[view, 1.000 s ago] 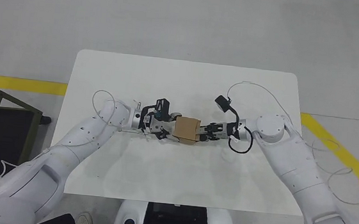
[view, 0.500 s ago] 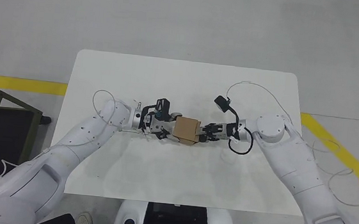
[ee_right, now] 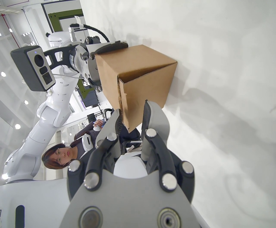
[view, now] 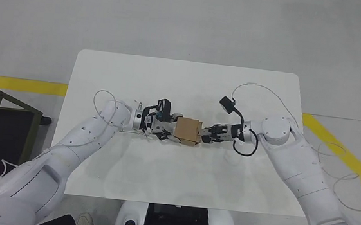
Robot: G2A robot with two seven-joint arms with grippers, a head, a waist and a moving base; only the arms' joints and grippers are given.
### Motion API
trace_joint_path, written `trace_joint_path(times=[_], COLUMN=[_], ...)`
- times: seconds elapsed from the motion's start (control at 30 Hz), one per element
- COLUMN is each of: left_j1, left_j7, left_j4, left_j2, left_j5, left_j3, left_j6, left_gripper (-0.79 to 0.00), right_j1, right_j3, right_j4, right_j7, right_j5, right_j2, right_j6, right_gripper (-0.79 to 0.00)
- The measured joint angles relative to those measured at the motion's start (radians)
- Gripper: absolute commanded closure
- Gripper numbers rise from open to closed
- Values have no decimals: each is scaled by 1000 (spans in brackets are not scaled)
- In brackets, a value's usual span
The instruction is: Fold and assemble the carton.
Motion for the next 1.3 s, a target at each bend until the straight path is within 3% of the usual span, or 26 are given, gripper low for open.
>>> trace_joint_path(times=[0.13,0.3,0.93,1.03,1.3], left_j1=[-1,-1,3,4,3], left_j7=[0,0,-10,-10,-7], left_j4=[0,-2,-11,-6,2], left_j2=[0,1,2,3,3], left_j5=[-1,1,-5,-7,-10], left_j3=[1,1,-2,-4,-2], left_j6=[0,0,0,0,0], left_gripper=[-514,-499,-477,-471,-477], right_j1=[-3,-3,46,41,-20], right_j3=[3,-5,-65,-50,12], right_j4=[2,-4,-17,-8,-85], right_j7=[2,2,-23,-24,-6], right_j5=[17,25,-14,-15,-27], right_j2=[-1,-4,-28,-23,6], right_j6=[-11,-13,33,33,56], right_gripper=[-197,-268,-292,-332,-305])
